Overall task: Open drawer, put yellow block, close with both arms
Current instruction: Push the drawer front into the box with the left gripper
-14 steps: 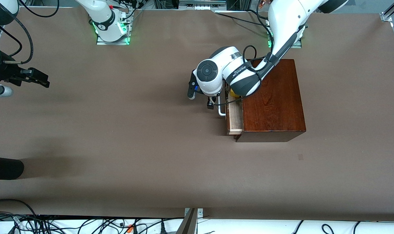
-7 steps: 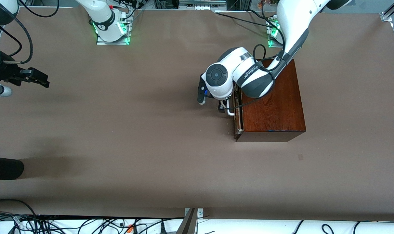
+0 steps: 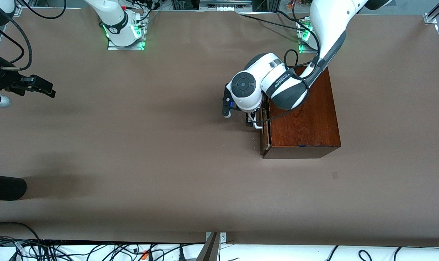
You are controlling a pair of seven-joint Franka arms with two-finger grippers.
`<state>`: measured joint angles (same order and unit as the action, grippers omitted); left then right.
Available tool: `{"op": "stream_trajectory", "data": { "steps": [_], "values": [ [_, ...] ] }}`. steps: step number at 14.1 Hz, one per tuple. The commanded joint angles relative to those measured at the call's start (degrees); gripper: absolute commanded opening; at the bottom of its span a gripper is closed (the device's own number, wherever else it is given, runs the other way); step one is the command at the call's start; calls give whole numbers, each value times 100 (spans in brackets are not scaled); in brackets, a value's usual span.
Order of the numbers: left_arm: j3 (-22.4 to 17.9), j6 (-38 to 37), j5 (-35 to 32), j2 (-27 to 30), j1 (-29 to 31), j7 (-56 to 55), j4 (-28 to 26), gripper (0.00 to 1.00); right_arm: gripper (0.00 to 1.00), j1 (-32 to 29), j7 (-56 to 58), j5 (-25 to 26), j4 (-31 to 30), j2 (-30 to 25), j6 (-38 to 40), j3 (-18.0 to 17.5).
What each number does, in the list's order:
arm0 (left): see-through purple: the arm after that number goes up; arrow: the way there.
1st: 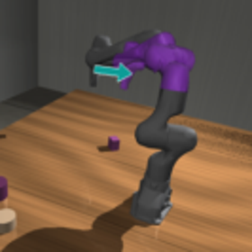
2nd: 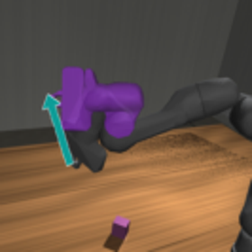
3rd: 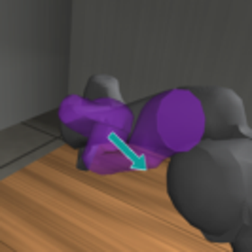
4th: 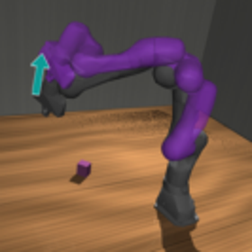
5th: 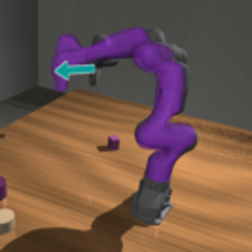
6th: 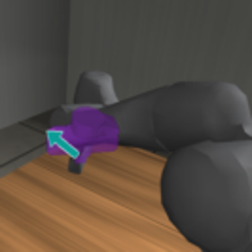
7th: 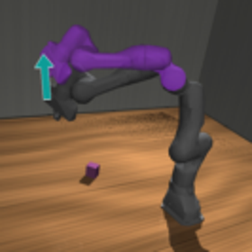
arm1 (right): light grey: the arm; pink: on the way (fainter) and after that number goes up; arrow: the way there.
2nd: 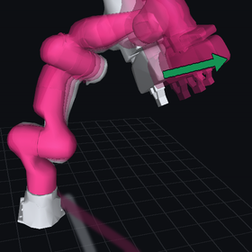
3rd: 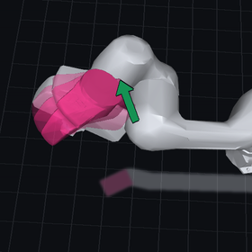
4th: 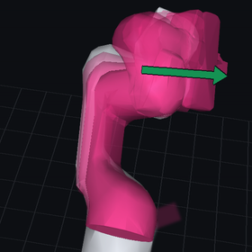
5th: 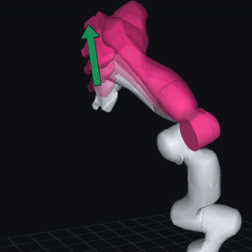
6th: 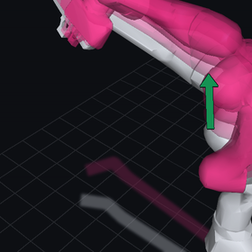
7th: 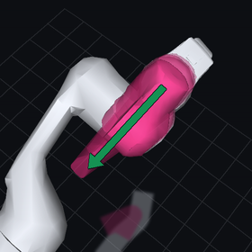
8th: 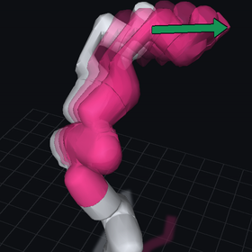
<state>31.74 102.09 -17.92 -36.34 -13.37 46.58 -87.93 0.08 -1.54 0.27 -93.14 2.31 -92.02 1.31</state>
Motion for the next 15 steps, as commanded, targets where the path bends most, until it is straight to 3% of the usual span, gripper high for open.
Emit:
{"op": "stream_trajectory", "data": {
  "steps": [1,9,15],
  "values": [
    [-45,-330,-159,180,71,-44,-13,100,100,-78,93,-106,-38,-126,-18,-44],
    [43,-339,-11,337,71,-272,118,100,100,-78,101,-106,-12,-108,-18,-44],
    [43,-392,1404,1241,168,-2176,171,100,100,-78,84,-106,-12,-108,-18,-44]
  ]
}}
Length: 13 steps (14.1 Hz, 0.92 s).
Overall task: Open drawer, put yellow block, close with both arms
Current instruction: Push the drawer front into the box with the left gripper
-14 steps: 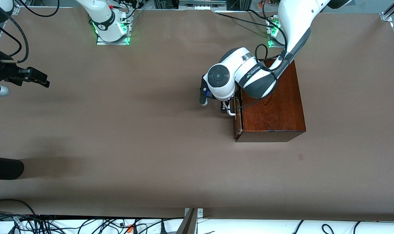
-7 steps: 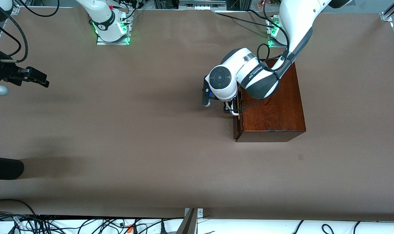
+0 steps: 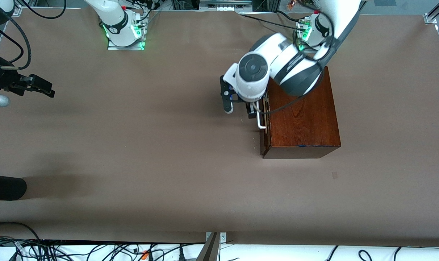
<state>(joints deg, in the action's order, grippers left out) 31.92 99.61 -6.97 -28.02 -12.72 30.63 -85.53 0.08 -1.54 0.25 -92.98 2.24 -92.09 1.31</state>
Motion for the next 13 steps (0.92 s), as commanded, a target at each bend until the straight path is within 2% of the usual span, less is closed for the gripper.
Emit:
{"op": "stream_trajectory", "data": {
  "steps": [1,3,6,10,13],
  "values": [
    [-2,-362,319,586,103,-968,-69,100,100,-78,84,-104,-27,-101,-11,-43],
    [-20,-854,276,833,243,-1680,53,100,100,-78,84,-104,-27,-101,-11,-43],
    [-37,-1540,232,1061,673,-1868,405,100,100,-78,84,-104,-27,-101,-11,-43],
    [-11,-1778,240,1352,1490,-1947,449,100,100,-78,84,-104,-18,-101,-11,-52],
    [-693,-1761,372,1922,1492,-1973,344,100,100,-78,93,-104,-18,-101,-11,-43]
  ]
}}
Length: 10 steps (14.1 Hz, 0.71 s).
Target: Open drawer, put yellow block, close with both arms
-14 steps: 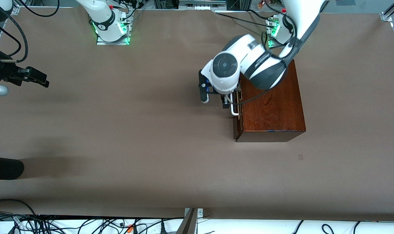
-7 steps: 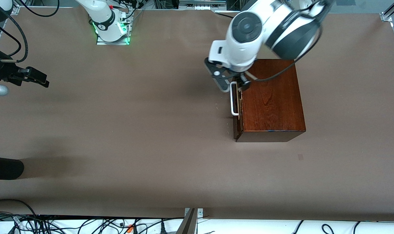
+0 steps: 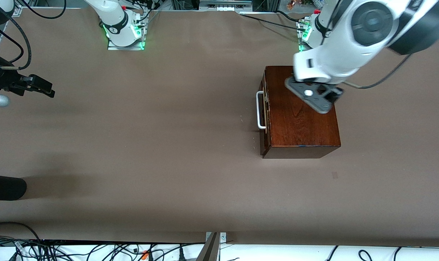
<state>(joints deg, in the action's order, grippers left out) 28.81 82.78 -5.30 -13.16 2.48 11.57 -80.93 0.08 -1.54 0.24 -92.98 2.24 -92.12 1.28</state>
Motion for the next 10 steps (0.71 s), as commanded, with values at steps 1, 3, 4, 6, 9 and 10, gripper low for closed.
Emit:
{"op": "stream_trajectory", "data": {
  "steps": [1,3,4,6,9,10],
  "values": [
    [-768,-61,318,550,-168,-85,-116,100,100,-78,93,-103,-19,-101,-7,-49],
    [-2013,-78,913,717,-659,-94,-185,100,100,-78,93,-103,-19,-101,-7,-49],
    [-2463,-61,1116,892,-792,-102,-343,100,100,-78,93,-103,-19,-101,-7,-41],
    [-2984,228,1075,1113,-933,-164,-519,100,100,-78,93,-103,-19,-101,-7,-40],
    [-3109,264,566,1560,-890,-330,-984,100,100,-78,101,-103,-19,-101,-7,-49],
    [-3101,300,469,1597,-855,-592,-1038,100,100,-78,101,-94,-19,-101,-7,-49]
  ]
}}
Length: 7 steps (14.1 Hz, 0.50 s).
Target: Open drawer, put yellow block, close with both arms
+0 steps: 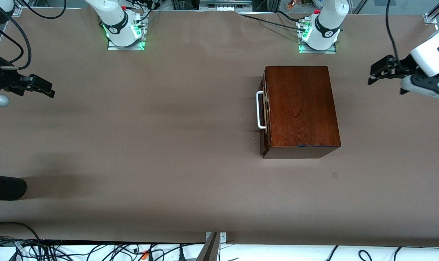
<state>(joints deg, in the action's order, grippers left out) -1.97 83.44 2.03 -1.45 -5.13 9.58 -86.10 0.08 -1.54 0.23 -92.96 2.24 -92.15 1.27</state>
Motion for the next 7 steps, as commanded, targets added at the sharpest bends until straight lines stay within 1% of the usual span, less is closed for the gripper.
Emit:
{"op": "stream_trajectory", "data": {
  "steps": [1,2,5,6,7],
  "values": [
    [-31,234,-265,418,-85,-543,-566,100,100,-78,101,-94,-21,-101,-5,-39],
    [-31,243,-247,426,-50,-562,-662,100,100,-78,101,-94,-21,-110,-5,-48],
    [-119,287,-229,365,47,-527,-637,100,100,-78,101,-102,-12,-110,-5,-48],
    [-154,287,-221,278,125,-492,-558,100,100,-78,93,-94,-21,-110,-5,-48],
    [-154,278,-221,112,187,-475,-331,100,100,-78,93,-94,-21,-101,-5,-48]
  ]
}}
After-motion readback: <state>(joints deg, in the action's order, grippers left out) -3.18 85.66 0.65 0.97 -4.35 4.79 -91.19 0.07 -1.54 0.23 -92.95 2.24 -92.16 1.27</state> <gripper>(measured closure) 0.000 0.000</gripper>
